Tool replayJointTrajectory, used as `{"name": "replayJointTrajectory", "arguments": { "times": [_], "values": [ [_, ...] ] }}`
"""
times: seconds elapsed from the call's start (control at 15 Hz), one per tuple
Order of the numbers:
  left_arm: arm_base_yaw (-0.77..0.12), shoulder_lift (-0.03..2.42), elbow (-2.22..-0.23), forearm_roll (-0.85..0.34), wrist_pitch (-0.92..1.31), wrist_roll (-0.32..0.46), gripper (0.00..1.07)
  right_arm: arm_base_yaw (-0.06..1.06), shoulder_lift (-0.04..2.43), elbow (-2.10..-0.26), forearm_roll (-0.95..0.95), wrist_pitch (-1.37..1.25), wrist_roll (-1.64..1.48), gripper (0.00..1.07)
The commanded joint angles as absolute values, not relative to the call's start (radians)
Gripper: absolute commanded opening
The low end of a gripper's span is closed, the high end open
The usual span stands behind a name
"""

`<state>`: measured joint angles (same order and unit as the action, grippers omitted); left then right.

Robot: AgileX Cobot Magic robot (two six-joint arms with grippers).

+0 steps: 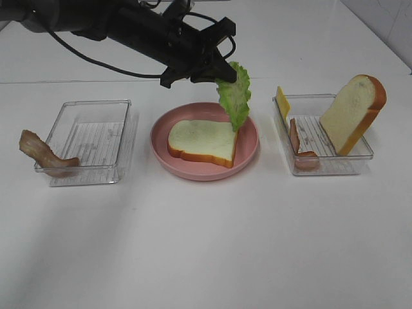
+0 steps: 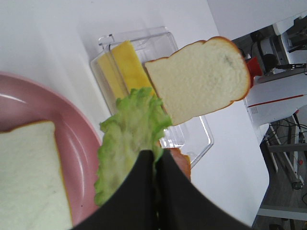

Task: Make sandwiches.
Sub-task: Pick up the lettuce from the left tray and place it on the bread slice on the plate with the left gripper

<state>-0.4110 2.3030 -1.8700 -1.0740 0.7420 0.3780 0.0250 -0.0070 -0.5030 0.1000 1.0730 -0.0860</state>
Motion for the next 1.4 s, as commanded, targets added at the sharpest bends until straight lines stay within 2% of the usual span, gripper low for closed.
{"name": "replayJointTrajectory", "arguments": {
  "times": [0.07,0.2,0.53,0.67,0.8,0.87,0.93,1.0,1.07,1.13,1.27,1.33,1.4],
  "values": [
    [-0.414,2.349,-1.871,-1.075,0.77,0.382,0.0,0.024,-0.013,-0.504,0.099,1.062,-0.084,0.83],
    [-0.414,2.384,-1.871,-1.051,0.78,0.382,0.0,0.024,-0.013,-0.504,0.099,1.062,-0.084,0.83],
    [-0.371,2.39,-1.871,-0.897,0.782,0.372,0.0,0.024,-0.013,-0.504,0.099,1.062,-0.084,0.83],
    [-0.371,2.39,-1.871,-0.834,0.771,0.331,0.0,0.024,-0.013,-0.504,0.099,1.062,-0.084,0.83],
    [-0.371,2.391,-1.871,-0.733,0.74,0.22,0.01,0.024,-0.013,-0.504,0.099,1.062,-0.084,0.83],
    [-0.371,2.391,-1.871,-0.697,0.728,0.177,0.05,0.024,-0.013,-0.504,0.099,1.062,-0.084,0.83],
    [-0.371,2.391,-1.871,-0.666,0.712,0.13,0.2,0.024,-0.013,-0.504,0.099,1.062,-0.084,0.83],
    [-0.371,2.391,-1.871,-0.667,0.712,0.13,0.25,0.024,-0.013,-0.504,0.099,1.062,-0.084,0.83],
    [-0.371,2.391,-1.871,-0.667,0.712,0.13,0.5,0.024,-0.013,-0.504,0.099,1.062,-0.084,0.83],
    [-0.371,2.391,-1.871,-0.667,0.712,0.13,0.58,0.024,-0.013,-0.504,0.099,1.062,-0.084,0.83],
    [-0.371,2.384,-1.873,-0.656,0.713,0.138,0.81,0.024,-0.013,-0.504,0.099,1.062,-0.084,0.83],
    [-0.371,2.361,-1.873,-0.604,0.713,0.162,0.81,0.024,-0.013,-0.504,0.099,1.062,-0.084,0.83],
    [-0.371,2.361,-1.873,-0.604,0.713,0.162,0.81,0.024,-0.013,-0.504,0.099,1.062,-0.084,0.83]
  ]
}}
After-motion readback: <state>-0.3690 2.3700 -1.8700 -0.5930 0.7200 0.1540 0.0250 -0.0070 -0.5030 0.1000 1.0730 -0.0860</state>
